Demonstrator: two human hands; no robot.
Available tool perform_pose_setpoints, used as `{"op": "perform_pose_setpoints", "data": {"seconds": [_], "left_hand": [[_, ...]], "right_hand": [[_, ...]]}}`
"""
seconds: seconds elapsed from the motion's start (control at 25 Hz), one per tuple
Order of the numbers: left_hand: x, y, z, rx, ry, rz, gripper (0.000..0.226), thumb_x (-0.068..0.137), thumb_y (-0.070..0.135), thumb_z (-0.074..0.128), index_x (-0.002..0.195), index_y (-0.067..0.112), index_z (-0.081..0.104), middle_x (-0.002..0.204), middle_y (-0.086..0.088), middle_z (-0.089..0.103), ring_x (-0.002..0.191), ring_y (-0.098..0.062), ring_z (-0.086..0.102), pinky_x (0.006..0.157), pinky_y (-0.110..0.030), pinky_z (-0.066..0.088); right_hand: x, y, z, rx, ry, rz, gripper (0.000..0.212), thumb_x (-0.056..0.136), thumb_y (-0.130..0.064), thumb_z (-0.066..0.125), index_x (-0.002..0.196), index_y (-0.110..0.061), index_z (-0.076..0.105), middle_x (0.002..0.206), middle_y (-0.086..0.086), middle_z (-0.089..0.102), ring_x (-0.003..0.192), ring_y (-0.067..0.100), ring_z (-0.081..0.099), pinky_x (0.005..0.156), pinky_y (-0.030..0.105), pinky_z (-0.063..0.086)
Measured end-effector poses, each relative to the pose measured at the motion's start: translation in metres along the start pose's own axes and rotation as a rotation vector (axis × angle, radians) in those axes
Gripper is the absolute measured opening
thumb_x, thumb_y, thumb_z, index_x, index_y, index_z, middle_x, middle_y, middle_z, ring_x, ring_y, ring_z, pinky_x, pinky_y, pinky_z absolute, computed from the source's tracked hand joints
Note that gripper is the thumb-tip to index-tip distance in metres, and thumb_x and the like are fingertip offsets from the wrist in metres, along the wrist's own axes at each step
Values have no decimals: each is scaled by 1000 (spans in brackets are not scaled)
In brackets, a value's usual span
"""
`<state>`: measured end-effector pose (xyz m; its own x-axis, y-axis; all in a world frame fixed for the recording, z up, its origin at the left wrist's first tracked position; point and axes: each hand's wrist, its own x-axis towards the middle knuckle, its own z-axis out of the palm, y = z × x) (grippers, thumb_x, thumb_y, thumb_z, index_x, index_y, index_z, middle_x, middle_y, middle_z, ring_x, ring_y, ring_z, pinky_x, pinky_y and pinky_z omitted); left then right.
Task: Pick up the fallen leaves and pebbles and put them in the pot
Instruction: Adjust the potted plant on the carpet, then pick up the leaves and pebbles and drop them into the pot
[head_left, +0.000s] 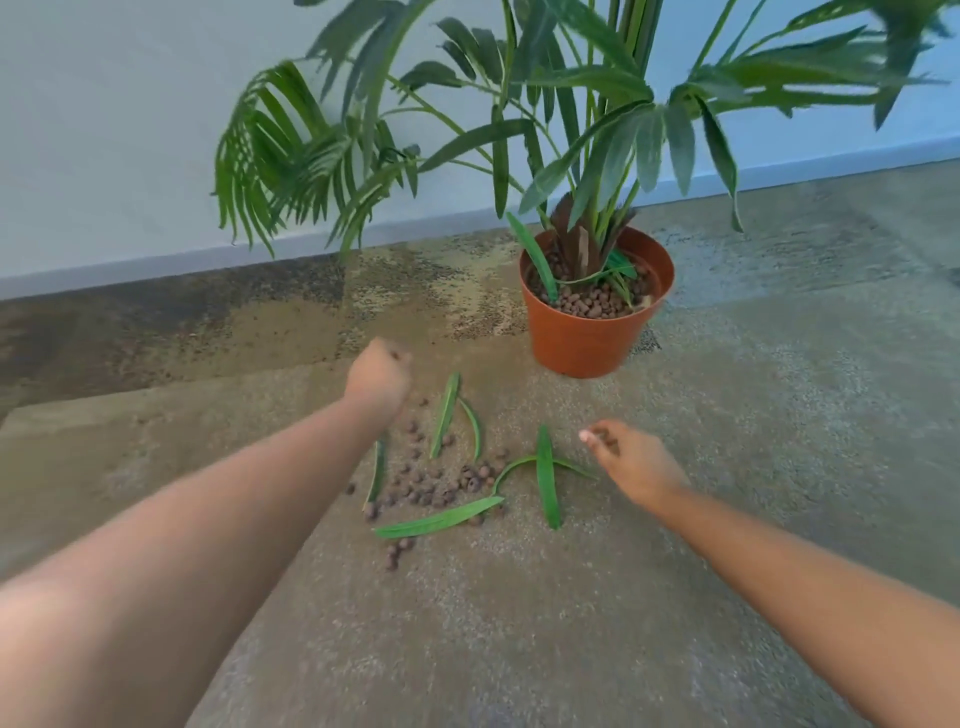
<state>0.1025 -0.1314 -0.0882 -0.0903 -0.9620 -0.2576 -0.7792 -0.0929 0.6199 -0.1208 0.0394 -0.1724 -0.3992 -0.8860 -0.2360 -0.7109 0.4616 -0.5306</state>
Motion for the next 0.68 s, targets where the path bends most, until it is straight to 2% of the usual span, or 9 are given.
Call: {"op": "perform_pose_setpoints", "data": {"seconds": [0.08,0.16,0.28,0.36,0.48,0.6,0.68], "left_hand": [[-21,-38,2,115,9,-31,30,94,22,46,115,2,53,108,-18,65,81,-27,58,67,-31,44],[-37,-62,6,143,-8,-46,24,93,21,49,107,3,57,101,-16,66,78,-26,56,67,-31,44],[-61,-92,17,168,19,-109,9,92,13,50,91,5,54,95,-16,65,78,-28,58,66,-34,47],[-65,-99,17,156,57,-137,8,91,10,51,87,3,53,94,-19,64,82,-31,60,70,-38,51],[-52,-94,13,173,84,-157,16,90,13,54,97,0,55,102,-20,61,92,-34,60,82,-43,52],[-53,-89,27,277,92,-116,31,88,18,58,113,1,52,118,-19,53,109,-34,52,93,-43,46],[-50,-90,30,309,166,-22,31,90,21,55,115,2,51,119,-16,53,112,-31,48,94,-41,44]], "right_hand": [[-10,-17,7,28,-45,-32,44,92,-46,46,127,-20,51,118,3,64,101,18,62,82,32,51],[-15,-33,9,21,-34,-89,44,91,-40,52,131,-22,49,127,4,58,114,20,56,94,36,48],[-23,-48,21,-118,-135,-146,41,90,-35,55,130,-30,51,141,7,45,130,24,40,109,43,33],[-29,-53,29,-225,-186,-124,37,89,-37,55,126,-35,54,149,4,34,137,27,31,113,53,19],[-32,-57,31,-252,-167,-121,36,90,-32,55,126,-37,53,152,-3,28,139,26,26,112,58,9],[-38,-43,33,-283,-173,-123,38,91,-26,55,127,-37,52,148,-7,35,137,20,31,114,57,10],[-35,-37,29,-244,-185,-102,37,90,-26,56,125,-37,53,142,-7,42,134,17,36,113,57,13]]}}
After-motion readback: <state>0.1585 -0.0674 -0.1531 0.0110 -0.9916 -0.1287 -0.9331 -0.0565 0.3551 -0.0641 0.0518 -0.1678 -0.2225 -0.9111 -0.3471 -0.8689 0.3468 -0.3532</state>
